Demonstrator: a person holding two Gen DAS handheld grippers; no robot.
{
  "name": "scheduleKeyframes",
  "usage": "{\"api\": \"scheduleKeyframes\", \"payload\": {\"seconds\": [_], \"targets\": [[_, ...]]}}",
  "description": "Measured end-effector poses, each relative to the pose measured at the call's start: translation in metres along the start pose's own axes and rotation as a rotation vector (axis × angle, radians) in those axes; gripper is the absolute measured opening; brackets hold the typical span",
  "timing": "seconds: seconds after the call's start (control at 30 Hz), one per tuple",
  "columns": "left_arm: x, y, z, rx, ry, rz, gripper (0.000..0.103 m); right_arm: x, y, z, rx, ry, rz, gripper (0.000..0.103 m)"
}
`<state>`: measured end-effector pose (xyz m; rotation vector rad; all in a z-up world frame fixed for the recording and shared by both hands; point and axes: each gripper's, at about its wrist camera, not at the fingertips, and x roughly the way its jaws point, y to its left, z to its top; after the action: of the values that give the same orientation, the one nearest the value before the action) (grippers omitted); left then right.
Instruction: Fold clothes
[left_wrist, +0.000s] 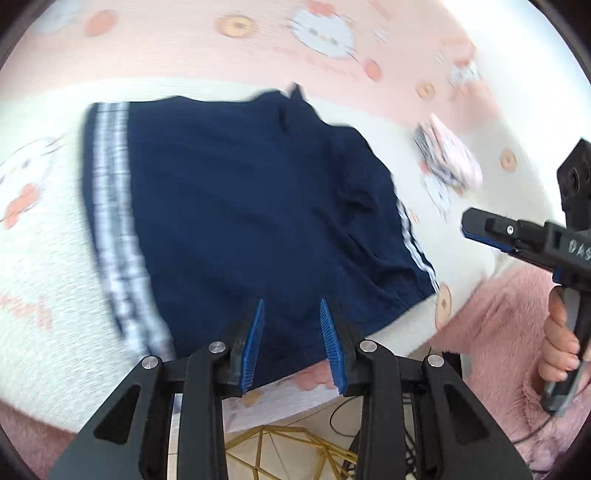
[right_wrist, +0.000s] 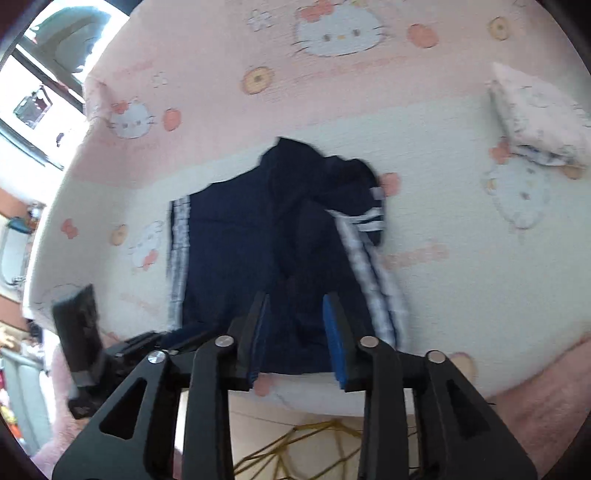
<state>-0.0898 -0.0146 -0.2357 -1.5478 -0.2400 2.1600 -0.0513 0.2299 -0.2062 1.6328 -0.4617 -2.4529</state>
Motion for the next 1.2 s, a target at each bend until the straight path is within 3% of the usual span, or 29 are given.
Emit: {"api": "scheduleKeyframes", "payload": {"seconds": [0.13,0.27,0.37,0.4,0.43,0.53,0.67,0.77,0.87,1.0,1.1,1.2], "targets": [[0.021,-0.029,0.003,0.078,0.068,-0.002,0.034,0.014,-0.048,-0.024,0.103,0.07,-0.038,0.049],[0.032,-0.04,0.009,0.094,0.099,0.017,0.034,0.051,-0.076,-0.04,0.244,0.152,0.092,0.049],[0.037,-0.039,0.011,0.081,0.104,0.022,0.034,0.07,-0.079,-0.039,0.214,0.166,0.096,0.045],[0.041,-0.037,0.011,0.079,0.108,0.024,0.034,0.067,-0.075,-0.036,0.188,0.152,0.099,0.022],[0.042,-0.036,0.01,0.08,0.108,0.024,0.034,0.066,-0.07,-0.032,0.164,0.155,0.116,0.014],[0.033,-0.031,0.008,0.054,0.083,-0.015,0.034,0.061,-0.056,-0.018,0.139,0.132,0.185,0.013],[0.004,0.007,0.009,-0.133,0.005,-0.158,0.034,0.056,-0.006,0.012,0.009,0.097,0.253,0.013],[-0.011,0.031,0.01,-0.189,-0.052,-0.116,0.034,0.058,0.041,0.031,-0.096,0.099,0.332,0.013],[-0.012,0.032,0.013,-0.156,-0.092,-0.073,0.034,0.058,0.077,0.038,-0.163,0.098,0.388,0.013],[-0.007,0.005,0.015,-0.029,-0.116,-0.067,0.034,0.049,0.086,0.034,-0.146,0.078,0.403,0.013],[0.003,-0.003,0.013,0.048,-0.059,-0.057,0.034,0.048,0.075,0.03,-0.092,0.082,0.428,0.013],[0.017,0.0,0.011,0.044,-0.007,-0.044,0.034,0.06,0.068,0.029,-0.061,0.107,0.431,0.011]]}}
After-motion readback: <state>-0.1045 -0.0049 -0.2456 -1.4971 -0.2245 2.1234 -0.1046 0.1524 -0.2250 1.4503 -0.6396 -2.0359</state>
